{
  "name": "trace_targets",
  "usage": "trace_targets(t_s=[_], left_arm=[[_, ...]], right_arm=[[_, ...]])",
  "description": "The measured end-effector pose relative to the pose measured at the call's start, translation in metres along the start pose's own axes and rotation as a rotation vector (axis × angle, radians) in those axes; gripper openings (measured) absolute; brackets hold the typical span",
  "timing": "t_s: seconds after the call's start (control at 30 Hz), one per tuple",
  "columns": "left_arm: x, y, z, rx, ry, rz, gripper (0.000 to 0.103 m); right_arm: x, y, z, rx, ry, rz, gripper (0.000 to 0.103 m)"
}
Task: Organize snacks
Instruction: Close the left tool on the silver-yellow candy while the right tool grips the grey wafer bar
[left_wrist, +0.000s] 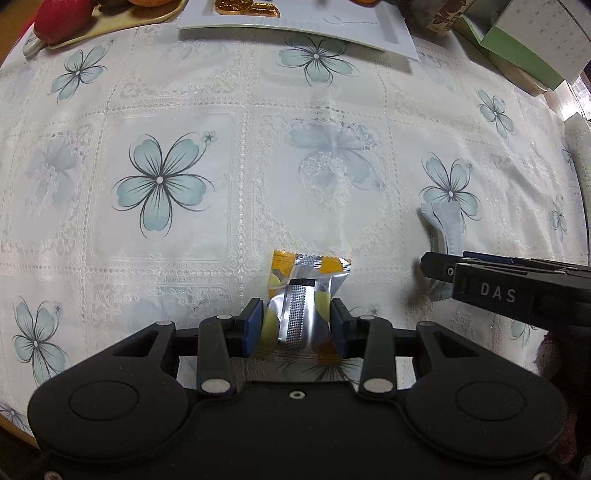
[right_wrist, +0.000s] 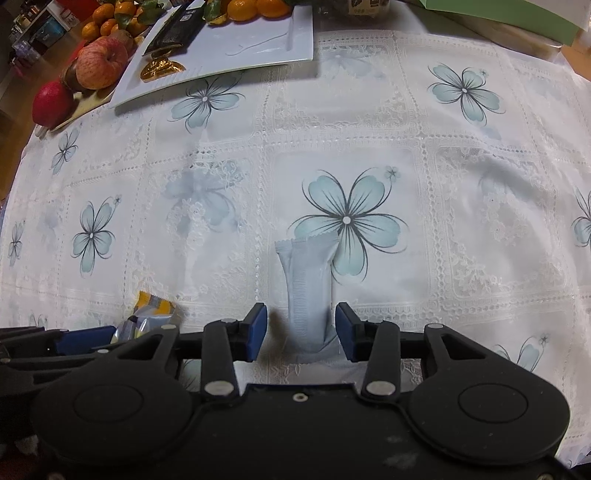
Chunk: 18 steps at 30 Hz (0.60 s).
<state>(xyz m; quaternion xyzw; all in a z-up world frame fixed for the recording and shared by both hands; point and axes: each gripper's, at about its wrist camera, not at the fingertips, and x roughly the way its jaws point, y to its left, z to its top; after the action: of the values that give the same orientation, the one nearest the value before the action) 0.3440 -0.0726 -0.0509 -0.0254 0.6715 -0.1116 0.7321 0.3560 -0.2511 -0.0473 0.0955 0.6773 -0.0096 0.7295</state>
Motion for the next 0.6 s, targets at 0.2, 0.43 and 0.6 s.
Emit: trace_targets(t_s=[0.2, 0.43, 0.6], left_arm=[[-0.002, 0.004, 0.000, -0.008, -0.010, 0.018, 0.047], [-0.004, 0.007, -0.001, -0.014, -0.019, 0.030, 0.047], [-0.005, 0.006, -0.003, -0.006, -0.025, 0.041, 0.047]], right_arm=[[0.006, -0.004, -0.001, 0.037, 0.020, 0.001, 0.042], [0.006, -0.012, 0.002, 0.110, 0.019, 0.010, 0.036], [0.004, -0.015, 0.002, 0.130, 0.011, 0.011, 0.029]])
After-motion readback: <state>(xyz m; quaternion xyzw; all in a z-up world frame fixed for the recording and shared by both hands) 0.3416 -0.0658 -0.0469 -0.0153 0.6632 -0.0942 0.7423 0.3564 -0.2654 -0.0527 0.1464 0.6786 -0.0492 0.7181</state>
